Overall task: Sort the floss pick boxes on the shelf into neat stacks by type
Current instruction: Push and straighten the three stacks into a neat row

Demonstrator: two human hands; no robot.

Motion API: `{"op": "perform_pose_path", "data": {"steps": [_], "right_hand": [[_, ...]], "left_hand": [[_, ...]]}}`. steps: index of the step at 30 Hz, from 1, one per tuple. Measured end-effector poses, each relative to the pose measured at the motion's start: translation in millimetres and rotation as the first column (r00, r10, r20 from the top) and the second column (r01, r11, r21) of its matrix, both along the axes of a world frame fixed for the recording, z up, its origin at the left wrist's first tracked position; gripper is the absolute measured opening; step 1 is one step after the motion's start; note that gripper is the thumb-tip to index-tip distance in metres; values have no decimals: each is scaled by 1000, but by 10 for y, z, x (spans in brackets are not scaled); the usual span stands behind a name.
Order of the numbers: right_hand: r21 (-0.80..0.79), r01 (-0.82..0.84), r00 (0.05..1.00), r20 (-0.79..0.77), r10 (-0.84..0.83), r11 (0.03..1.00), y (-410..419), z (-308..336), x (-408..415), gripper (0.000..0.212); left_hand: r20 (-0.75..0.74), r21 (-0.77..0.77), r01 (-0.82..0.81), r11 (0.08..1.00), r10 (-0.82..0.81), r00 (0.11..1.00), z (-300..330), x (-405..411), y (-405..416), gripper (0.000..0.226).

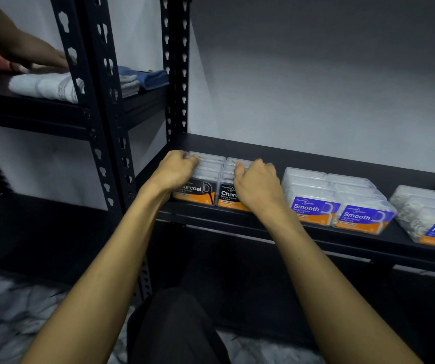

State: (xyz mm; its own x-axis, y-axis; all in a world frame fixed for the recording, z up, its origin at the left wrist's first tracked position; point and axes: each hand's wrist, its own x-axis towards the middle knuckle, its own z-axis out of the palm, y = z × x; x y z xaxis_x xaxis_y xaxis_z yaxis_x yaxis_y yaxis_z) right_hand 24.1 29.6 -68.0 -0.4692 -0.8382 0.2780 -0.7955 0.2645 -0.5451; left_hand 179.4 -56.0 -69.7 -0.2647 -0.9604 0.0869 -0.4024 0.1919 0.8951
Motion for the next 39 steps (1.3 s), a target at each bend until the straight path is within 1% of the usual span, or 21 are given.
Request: {"op": "perform_pose_path", "data": {"steps": [2, 4, 6, 8, 10, 12, 13, 15, 16, 17, 19, 21, 23, 25, 27, 29, 32, 36, 39], "right_hand": [[-1, 2, 1000, -9, -2, 1000, -4, -3, 3, 53], [20, 3, 999, -36, -2, 1000, -11, 8, 8, 54], [56, 17, 996, -89, -12, 998, -5, 35, 10, 56], [85, 37, 983, -184, -21, 996, 7, 72, 3, 56], [82, 33, 957, -290, -7, 996, 8, 113, -25, 54], [45, -12, 937, -348, 27, 999, -3, 172, -68, 55], [21, -51, 931, -362, 55, 998, -9, 210, -97, 57], [7, -166, 909, -386, 156, 986, -4, 311, -159, 65], [36, -239, 893, -385, 234, 970, 1, 368, -195, 71], [91, -315, 876, -355, 326, 945, 10, 431, -231, 78], [232, -434, 842, -240, 484, 870, 33, 556, -307, 94], [378, -480, 814, -143, 562, 792, 16, 630, -409, 107], [478, -489, 804, -78, 590, 730, -34, 646, -508, 116], [525, -497, 797, -39, 603, 691, -90, 626, -569, 114], [515, -522, 791, -7, 612, 680, -137, 595, -593, 105], [492, -544, 781, 1, 625, 679, -169, 568, -607, 100], [458, -577, 766, 13, 643, 677, -193, 522, -636, 99], [429, -600, 754, 24, 656, 675, -223, 487, -660, 96], [421, -607, 752, 28, 659, 674, -231, 489, -669, 99]], "left_hand": [[24, -14, -10, 1000, 10, 1000, 15, -11, 23, 31], [129, -65, -24, 998, 32, 991, 41, -26, 52, 39], [235, -156, -47, 987, 83, 968, 76, -36, 92, 48], [222, -253, -64, 965, 122, 967, 110, -28, 134, 59], [175, -388, -71, 919, 149, 973, 117, -21, 158, 64], [142, -493, -58, 868, 146, 979, 151, -12, 170, 58], [132, -512, -37, 858, 121, 984, 180, -3, 162, 53], [163, -492, 47, 869, 40, 986, 259, 41, 133, 49], [209, -462, 116, 879, -20, 978, 303, 80, 120, 54], [255, -417, 196, 887, -93, 962, 338, 126, 109, 62], [306, -308, 328, 893, -234, 923, 372, 208, 110, 74], [297, -224, 390, 893, -319, 900, 340, 273, 93, 76], [285, -202, 410, 890, -347, 894, 290, 321, 65, 83], [282, -201, 424, 883, -362, 888, 244, 338, 40, 91], [272, -165, 445, 880, -393, 879, 204, 325, 17, 95], [306, -150, 449, 881, -390, 868, 122, 297, -24, 95], [361, -175, 432, 885, -350, 864, -2, 276, -80, 92], [314, -211, 423, 881, -348, 883, -69, 275, -74, 90], [304, -248, 406, 880, -327, 895, -111, 264, -74, 92]]}}
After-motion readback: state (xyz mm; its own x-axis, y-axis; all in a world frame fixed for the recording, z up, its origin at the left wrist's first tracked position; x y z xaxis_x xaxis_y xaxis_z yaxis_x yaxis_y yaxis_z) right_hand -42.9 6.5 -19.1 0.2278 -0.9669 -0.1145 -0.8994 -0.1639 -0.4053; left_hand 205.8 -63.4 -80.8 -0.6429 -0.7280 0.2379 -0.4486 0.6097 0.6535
